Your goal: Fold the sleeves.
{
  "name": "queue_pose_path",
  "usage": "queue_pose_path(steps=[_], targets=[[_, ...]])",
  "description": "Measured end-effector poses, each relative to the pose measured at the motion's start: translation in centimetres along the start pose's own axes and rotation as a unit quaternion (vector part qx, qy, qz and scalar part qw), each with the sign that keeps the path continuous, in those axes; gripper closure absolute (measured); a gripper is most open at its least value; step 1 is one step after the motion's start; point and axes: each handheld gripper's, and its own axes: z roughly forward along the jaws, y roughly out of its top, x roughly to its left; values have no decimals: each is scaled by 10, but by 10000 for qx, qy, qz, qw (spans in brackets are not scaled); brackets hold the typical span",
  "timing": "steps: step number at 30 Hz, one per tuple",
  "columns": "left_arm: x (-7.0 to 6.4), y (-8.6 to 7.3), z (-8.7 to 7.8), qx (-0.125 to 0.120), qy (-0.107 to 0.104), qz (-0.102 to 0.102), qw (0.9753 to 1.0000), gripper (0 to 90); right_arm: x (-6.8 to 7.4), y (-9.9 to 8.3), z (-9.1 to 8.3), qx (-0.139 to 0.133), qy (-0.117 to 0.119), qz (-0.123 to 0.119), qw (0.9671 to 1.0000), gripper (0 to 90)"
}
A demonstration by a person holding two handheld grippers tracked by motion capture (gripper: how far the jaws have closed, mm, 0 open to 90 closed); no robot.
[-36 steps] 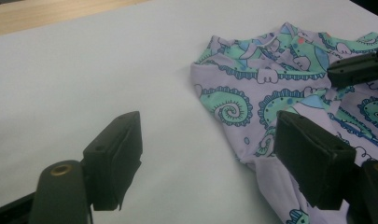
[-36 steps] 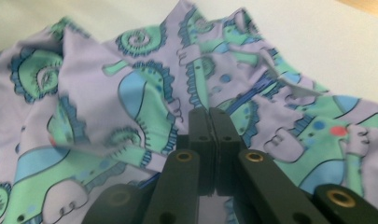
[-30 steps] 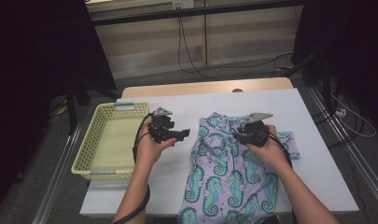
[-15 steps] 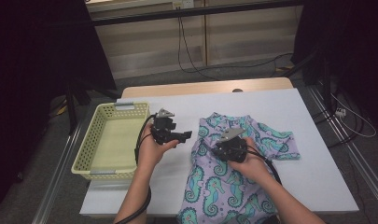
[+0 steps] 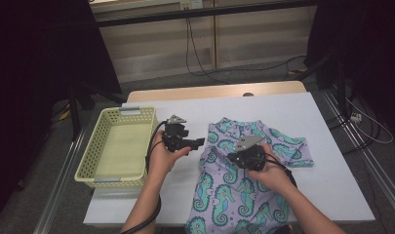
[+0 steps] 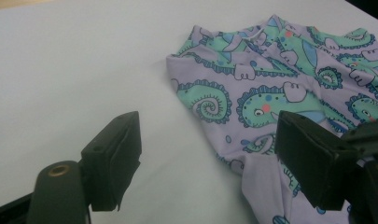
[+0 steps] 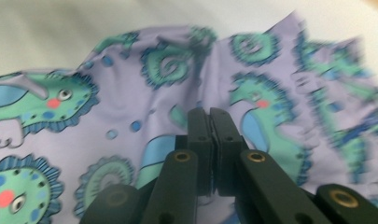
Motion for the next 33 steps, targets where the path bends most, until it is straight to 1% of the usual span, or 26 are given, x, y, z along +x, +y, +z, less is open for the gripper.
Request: queue_pose_path(steps=[2, 3, 4, 5, 6, 7, 9, 10, 12, 13, 14, 15, 17, 19, 20, 21, 22, 23, 24, 26, 27, 28, 29, 31, 32, 33], targets=[[-1, -1, 5, 11, -9, -24, 10000, 236, 3, -5, 8, 260, 5, -115, 9996, 884], [-1, -2, 7, 11, 10, -27, 10000, 246, 4, -6, 8, 177, -10, -116, 9998, 884], [-2, -2, 10, 10, 3, -78, 10000, 248, 4, -6, 6, 146, 60, -91, 9998, 883], [-3, -3, 13, -63, 14, -107, 9999, 251, 4, -6, 4, 138, 100, -84, 9998, 881], [-4, -4, 15, -37, 27, -106, 9999, 256, 4, -6, 3, 149, 115, -66, 9998, 866], [-4, -6, 17, 24, 19, -70, 10000, 257, 3, -7, 1, 126, 109, -4, 9999, 831], [-5, -9, 22, 87, 4, -88, 9999, 280, 1, -9, -1, 88, 83, 67, 9999, 786], [-6, -11, 24, 194, -53, -77, 9998, 293, 0, -9, -1, 39, 66, 134, 9999, 723], [-7, -15, 28, 253, -43, -19, 9997, 350, -2, -9, -4, -83, 62, 248, 9996, 649], [-9, -16, 30, 279, -85, -54, 9996, 362, -3, -8, -5, -149, 40, 291, 9995, 602], [-9, -16, 30, 323, -97, -56, 9994, 398, -3, -8, -7, -203, -1, 333, 9992, 555], [-10, -17, 31, 320, -75, -65, 9994, 411, -4, -8, -9, -256, -20, 343, 9991, 542], [-12, -18, 32, 358, -163, -61, 9992, 474, -6, -9, -13, -323, -94, 426, 9985, 461], [-14, -20, 34, 412, -127, -25, 9991, 520, -8, -10, -17, -364, -166, 488, 9980, 417], [-14, -20, 36, 471, -170, -5, 9987, 562, -10, -11, -20, -394, -210, 531, 9976, 375], [-15, -21, 37, 537, -194, 29, 9984, 581, -12, -12, -22, -421, -267, 592, 9970, 354], [-15, -22, 39, 595, -155, 34, 9981, 619, -14, -13, -24, -440, -296, 632, 9966, 350], [-16, -24, 41, 616, -182, -23, 9979, 639, -16, -14, -26, -474, -321, 679, 9960, 343], [-16, -25, 42, 601, -207, -30, 9980, 664, -18, -15, -29, -507, -372, 751, 9952, 326], [-17, -25, 42, 599, -108, 37, 9981, 723, -22, -18, -35, -549, -449, 829, 9940, 315], [-17, -25, 42, 610, -128, -42, 9980, 751, -23, -20, -38, -580, -473, 871, 9934, 309], [-17, -25, 42, 624, -115, -33, 9980, 812, -25, -22, -41, -602, -496, 923, 9927, 303], [-17, -25, 42, 623, -98, -28, 9980, 847, -27, -25, -45, -631, -520, 948, 9921, 303], [-16, -23, 43, 648, -52, -38, 9979, 870, -30, -30, -51, -638, -602, 989, 9912, 297], [-14, -22, 42, 648, 9, 27, 9979, 875, -31, -32, -54, -633, -638, 1018, 9907, 297], [-12, -20, 42, 652, 12, -14, 9979, 877, -32, -35, -57, -631, -679, 1039, 9903, 297]])
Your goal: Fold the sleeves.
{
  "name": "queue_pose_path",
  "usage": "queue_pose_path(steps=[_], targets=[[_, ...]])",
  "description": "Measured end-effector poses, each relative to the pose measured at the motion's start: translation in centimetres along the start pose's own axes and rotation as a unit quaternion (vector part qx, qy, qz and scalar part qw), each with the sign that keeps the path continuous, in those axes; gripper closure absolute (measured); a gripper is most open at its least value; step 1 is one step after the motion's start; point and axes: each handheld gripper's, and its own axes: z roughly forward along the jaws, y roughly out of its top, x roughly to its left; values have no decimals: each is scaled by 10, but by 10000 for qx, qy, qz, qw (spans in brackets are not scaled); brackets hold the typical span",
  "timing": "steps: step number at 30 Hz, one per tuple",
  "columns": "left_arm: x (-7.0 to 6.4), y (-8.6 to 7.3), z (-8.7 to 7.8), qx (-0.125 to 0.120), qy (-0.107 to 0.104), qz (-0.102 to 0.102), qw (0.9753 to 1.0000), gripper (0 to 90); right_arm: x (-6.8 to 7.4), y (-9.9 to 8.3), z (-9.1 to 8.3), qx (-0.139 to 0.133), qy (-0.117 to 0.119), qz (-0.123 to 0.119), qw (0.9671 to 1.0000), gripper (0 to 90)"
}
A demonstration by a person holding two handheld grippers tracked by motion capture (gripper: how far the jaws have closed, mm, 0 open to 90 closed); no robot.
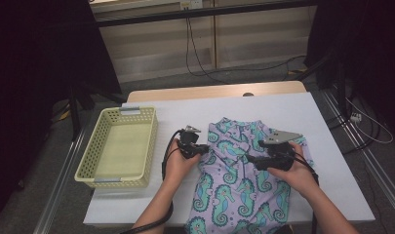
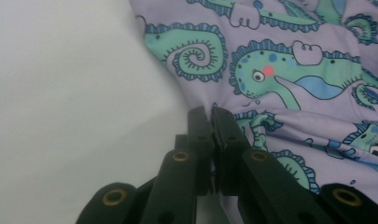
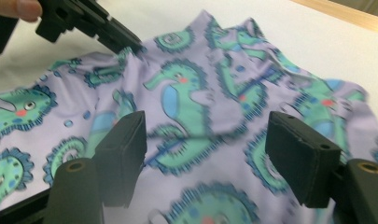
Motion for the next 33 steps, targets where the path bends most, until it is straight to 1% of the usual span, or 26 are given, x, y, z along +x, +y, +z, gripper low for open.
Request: queue_pose_path(steps=[1, 2, 3, 4, 6, 7, 9, 10, 11, 12, 14, 15, 16, 17, 18, 20, 21, 22, 24, 25, 27, 28, 29, 31, 32, 33], targets=[[3, 0, 0, -33, 37, -41, 10000, 878, -2, -2, -3, 4, -39, 13, 10000, 294], [6, 1, 1, -20, 56, -17, 10000, 879, -4, -3, -6, 4, -62, 21, 10000, 293], [9, 1, 1, -31, 61, -70, 10000, 880, -6, -5, -8, -3, -115, 33, 9999, 292], [11, 1, 1, -20, 50, -76, 10000, 881, -8, -6, -11, 9, -184, 37, 9998, 291], [15, 3, 0, -47, 167, -32, 9998, 882, -12, -9, -16, 15, -304, 83, 9995, 288], [17, 4, 0, -63, 178, -43, 9998, 882, -15, -10, -18, 25, -370, 101, 9993, 285], [22, 4, 0, -84, 255, -54, 9996, 882, -21, -12, -21, 4, -470, 217, 9987, 274], [25, 4, -2, -75, 240, -88, 9996, 883, -23, -13, -23, 4, -490, 255, 9985, 274], [28, 4, -3, -73, 236, -103, 9996, 883, -25, -15, -25, 3, -552, 287, 9981, 273], [30, 3, -3, -113, 286, -108, 9995, 883, -27, -16, -28, -11, -605, 289, 9977, 273], [33, 2, -3, -107, 196, -182, 9996, 883, -28, -19, -33, -14, -655, 317, 9973, 272], [32, 1, -3, -157, 162, -211, 9995, 881, -29, -22, -36, -2, -721, 289, 9970, 272], [32, 1, -3, -141, 139, -165, 9997, 879, -30, -24, -38, 37, -786, 284, 9965, 272], [30, 0, -3, -176, 123, -185, 9996, 874, -32, -27, -41, 75, -856, 288, 9959, 273], [30, 1, -4, -199, 96, -145, 9997, 865, -35, -29, -42, 146, -952, 332, 9948, 273], [29, 1, -6, -215, 68, -160, 9996, 846, -41, -34, -45, 306, -1169, 400, 9919, 273], [28, 1, -8, -272, 68, -167, 9995, 819, -44, -36, -45, 324, -1273, 443, 9903, 273], [28, 1, -9, -274, 31, -159, 9995, 784, -48, -38, -45, 330, -1314, 490, 9896, 273], [28, 2, -13, -355, 101, -152, 9992, 705, -55, -42, -45, 352, -1395, 611, 9877, 273], [28, 2, -15, -323, 101, -162, 9993, 659, -58, -43, -45, 359, -1424, 671, 9869, 273], [28, 2, -17, -376, 83, -117, 9992, 600, -64, -45, -45, 335, -1504, 764, 9851, 274], [28, 2, -18, -374, 82, -138, 9992, 560, -67, -46, -45, 348, -1574, 786, 9838, 280], [28, 2, -19, -365, 76, -100, 9993, 527, -70, -46, -46, 380, -1639, 827, 9823, 300], [28, 2, -21, -410, 116, -79, 9991, 484, -75, -49, -48, 438, -1802, 894, 9786, 338], [28, 2, -21, -416, 110, -82, 9990, 461, -78, -51, -48, 455, -1836, 900, 9778, 348], [29, 2, -22, -406, 131, -27, 9991, 435, -80, -53, -49, 467, -1858, 938, 9770, 354]])
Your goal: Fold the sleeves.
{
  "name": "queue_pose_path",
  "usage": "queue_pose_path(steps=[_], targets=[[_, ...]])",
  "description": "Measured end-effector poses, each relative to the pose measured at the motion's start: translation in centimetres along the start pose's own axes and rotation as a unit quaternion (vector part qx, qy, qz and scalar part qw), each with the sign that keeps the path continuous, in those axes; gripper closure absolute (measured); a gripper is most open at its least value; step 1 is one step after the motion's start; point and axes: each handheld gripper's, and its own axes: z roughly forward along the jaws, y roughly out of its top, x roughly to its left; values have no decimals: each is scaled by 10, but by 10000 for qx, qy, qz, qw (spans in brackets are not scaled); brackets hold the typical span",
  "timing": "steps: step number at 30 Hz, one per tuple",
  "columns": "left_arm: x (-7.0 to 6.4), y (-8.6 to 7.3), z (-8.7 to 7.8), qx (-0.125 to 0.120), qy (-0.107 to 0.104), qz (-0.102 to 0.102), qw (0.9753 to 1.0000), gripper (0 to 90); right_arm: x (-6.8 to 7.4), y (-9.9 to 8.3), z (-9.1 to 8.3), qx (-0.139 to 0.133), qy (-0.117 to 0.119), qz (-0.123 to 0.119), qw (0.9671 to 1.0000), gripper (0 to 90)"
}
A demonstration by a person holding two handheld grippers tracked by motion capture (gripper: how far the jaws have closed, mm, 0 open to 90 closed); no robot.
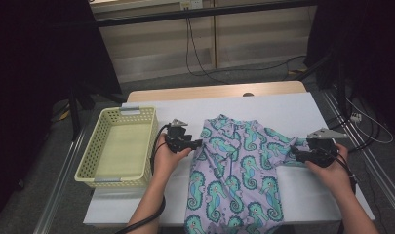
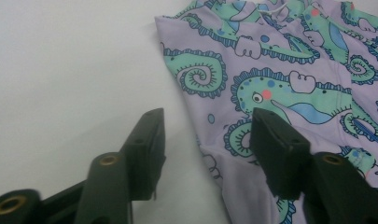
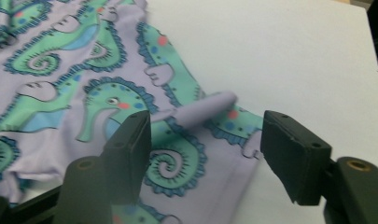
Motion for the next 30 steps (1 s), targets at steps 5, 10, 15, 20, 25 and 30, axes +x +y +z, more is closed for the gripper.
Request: queue_pose_path(steps=[5, 10, 15, 20, 25, 30], targets=[[1, 0, -2, -52, -3, -4, 10000, 341, -10, -11, 6, 194, -93, 152, 9997, 361], [2, 2, -7, -78, -17, 50, 10000, 286, -14, -13, 10, 266, -124, 236, 9993, 359], [2, 2, -8, -65, 32, 15, 10000, 264, -14, -15, 12, 343, -51, 359, 9988, 409], [1, 2, -7, -27, -4, 67, 10000, 255, -13, -16, 12, 339, 116, 449, 9983, 535], [0, 3, -11, -29, 37, 116, 9999, 243, -10, -15, 12, 338, 83, 420, 9985, 651], [-1, 5, -10, 9, -4, 131, 9999, 232, -9, -14, 13, 332, -6, 252, 9991, 825]])
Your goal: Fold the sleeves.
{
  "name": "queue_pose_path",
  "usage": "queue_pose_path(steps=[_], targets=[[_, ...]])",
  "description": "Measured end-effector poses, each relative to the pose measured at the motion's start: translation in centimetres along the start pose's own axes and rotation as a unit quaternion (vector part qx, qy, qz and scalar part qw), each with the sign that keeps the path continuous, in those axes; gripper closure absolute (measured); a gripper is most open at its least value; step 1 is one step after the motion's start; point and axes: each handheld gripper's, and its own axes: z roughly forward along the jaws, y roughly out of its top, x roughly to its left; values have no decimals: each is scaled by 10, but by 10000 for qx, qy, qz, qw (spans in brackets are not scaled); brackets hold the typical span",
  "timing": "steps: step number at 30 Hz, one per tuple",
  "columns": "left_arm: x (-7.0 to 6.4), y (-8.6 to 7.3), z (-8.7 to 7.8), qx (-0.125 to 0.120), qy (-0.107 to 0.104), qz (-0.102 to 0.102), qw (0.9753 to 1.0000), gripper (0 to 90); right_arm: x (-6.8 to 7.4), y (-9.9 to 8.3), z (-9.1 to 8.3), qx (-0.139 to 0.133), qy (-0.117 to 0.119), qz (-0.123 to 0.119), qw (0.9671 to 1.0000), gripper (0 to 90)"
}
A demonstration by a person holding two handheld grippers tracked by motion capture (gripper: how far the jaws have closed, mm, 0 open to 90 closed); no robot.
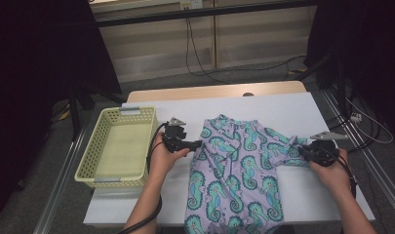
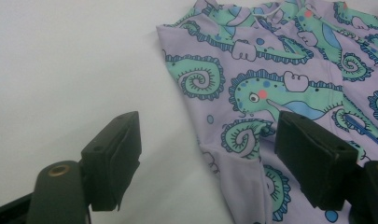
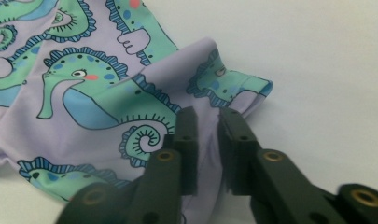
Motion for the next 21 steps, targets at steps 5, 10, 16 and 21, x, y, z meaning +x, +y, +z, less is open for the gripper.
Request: queue_pose_path(steps=[5, 10, 16, 21], targets=[[1, 0, 1, 32, 32, 30, 10000, 232, -3, 0, -2, -58, 1, -66, 10000, 877], [-1, 1, -1, -20, 19, 6, 10000, 232, -6, 2, -16, -316, 58, -33, 9995, 881], [0, 2, -4, -30, 21, 18, 10000, 232, -4, 4, -23, -487, 181, -61, 9986, 881], [0, 2, -4, -13, 19, 24, 10000, 231, -1, 10, -31, -680, 236, -65, 9974, 882]])
